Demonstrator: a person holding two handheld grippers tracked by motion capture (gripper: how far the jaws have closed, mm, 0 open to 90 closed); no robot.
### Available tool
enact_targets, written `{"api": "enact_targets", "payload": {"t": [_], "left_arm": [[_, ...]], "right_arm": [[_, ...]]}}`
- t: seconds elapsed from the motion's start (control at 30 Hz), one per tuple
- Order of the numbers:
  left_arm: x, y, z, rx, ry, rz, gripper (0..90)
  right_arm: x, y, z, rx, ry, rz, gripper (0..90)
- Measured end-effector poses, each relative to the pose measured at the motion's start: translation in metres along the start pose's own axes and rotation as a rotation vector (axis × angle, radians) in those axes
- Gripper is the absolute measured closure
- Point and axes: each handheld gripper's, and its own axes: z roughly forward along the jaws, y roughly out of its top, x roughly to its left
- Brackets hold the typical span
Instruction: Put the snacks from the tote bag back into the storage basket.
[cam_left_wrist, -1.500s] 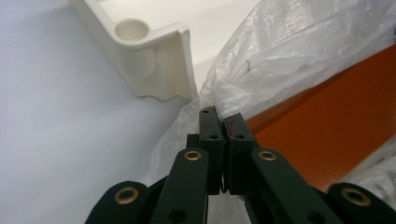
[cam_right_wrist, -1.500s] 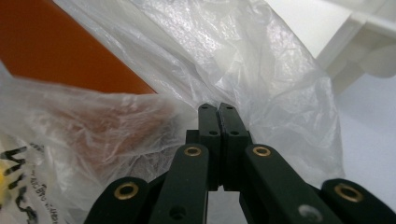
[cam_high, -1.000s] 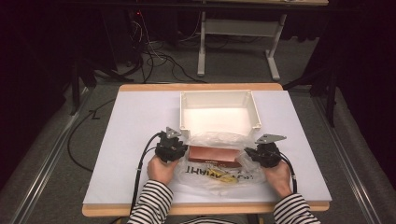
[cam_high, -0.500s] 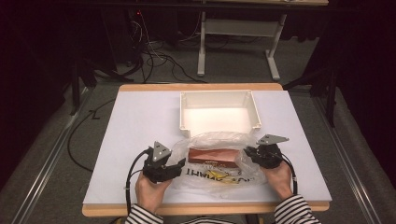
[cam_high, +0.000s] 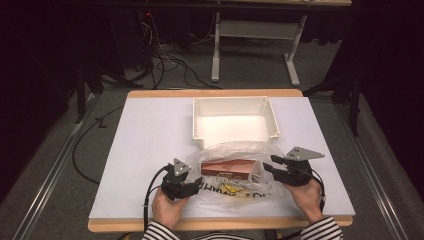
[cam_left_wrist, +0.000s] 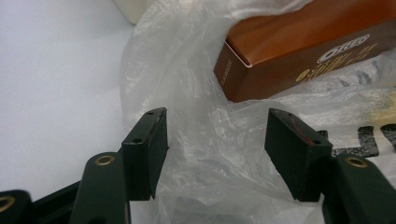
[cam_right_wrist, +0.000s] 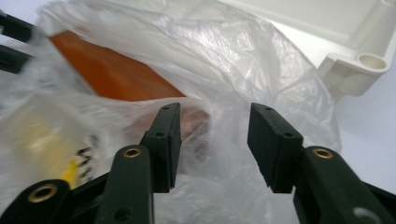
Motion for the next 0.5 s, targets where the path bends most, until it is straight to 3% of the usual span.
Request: {"api": "enact_targets", "payload": {"t": [0.2,0.4,0.5], "left_arm": [[-0.001,0.0,0.002,0.013,0.008,0.01,41.7],[-0.004,-0.003,0.006,0.022,0.016,0.029,46.6],[-0.004,-0.004,0.007,0.025,0.025,0.046,51.9]], "right_arm": [[0.011,-0.008,-0.014,0.026,0.041,-0.004,47.3],[0.015,-0.025,-0.003,0.1,0.052,-0.011,46.0],[0.015,-0.032,0.007,0.145,0.053,-0.021,57.8]]}}
